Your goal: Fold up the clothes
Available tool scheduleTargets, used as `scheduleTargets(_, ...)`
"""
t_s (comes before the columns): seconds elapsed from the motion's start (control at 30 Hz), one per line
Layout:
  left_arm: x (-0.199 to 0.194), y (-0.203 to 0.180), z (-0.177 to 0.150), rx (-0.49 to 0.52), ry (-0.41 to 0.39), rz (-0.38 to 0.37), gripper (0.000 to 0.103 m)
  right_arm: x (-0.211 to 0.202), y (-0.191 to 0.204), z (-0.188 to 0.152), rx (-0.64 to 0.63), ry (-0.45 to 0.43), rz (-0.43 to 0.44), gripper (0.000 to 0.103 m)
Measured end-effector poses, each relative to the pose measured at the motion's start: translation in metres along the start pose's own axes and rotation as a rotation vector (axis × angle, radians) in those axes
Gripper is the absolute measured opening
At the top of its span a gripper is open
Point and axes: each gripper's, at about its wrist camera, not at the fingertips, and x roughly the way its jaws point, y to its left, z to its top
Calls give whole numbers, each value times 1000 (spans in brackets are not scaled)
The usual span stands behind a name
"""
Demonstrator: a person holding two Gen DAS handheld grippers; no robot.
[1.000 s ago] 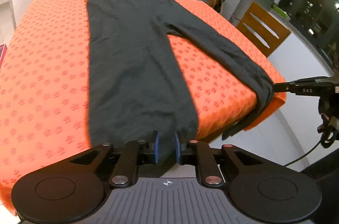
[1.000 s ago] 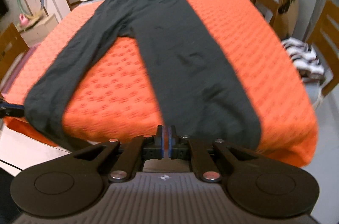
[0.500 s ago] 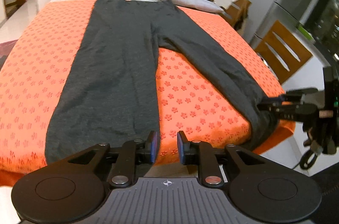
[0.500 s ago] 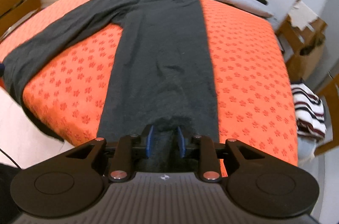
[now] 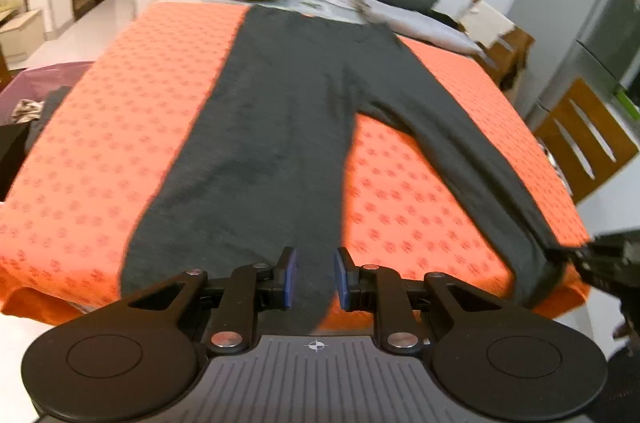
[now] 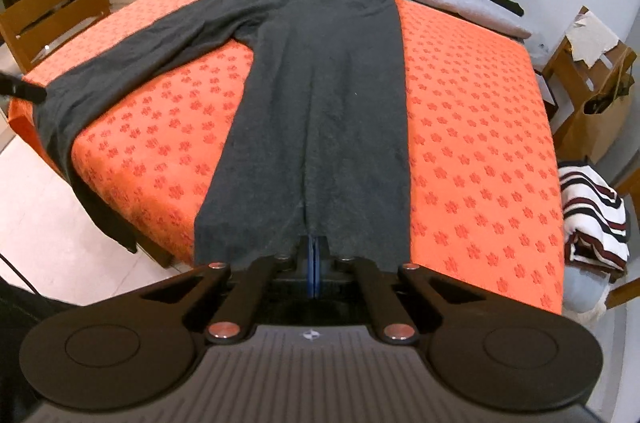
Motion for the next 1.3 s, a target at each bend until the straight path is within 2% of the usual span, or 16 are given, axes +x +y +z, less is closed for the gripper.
scheduleTargets(0.3,3,51,49,-28,-64,72,24,-20,8,-7,75,-1,-37,10)
scheduleTargets(0.5,17,92,94,9,-70,21,28,-38,39,1,209,-86,-94,16)
scheduleTargets(0.77,39,144,136,138,-26,-135,29,-30,131,29,353,-165,-183,19)
scheduleTargets(1.0,53,180,160,274,26,-272,30,-4,231,62,469,-181,-195,22)
scheduleTargets(1.17,66,203,174,323,50,-312,31,13,291,92,485,-194,-190,25)
scheduleTargets(1.3,76,219,183,334,59,-314,31,29,325,113,430,-181,-176,26)
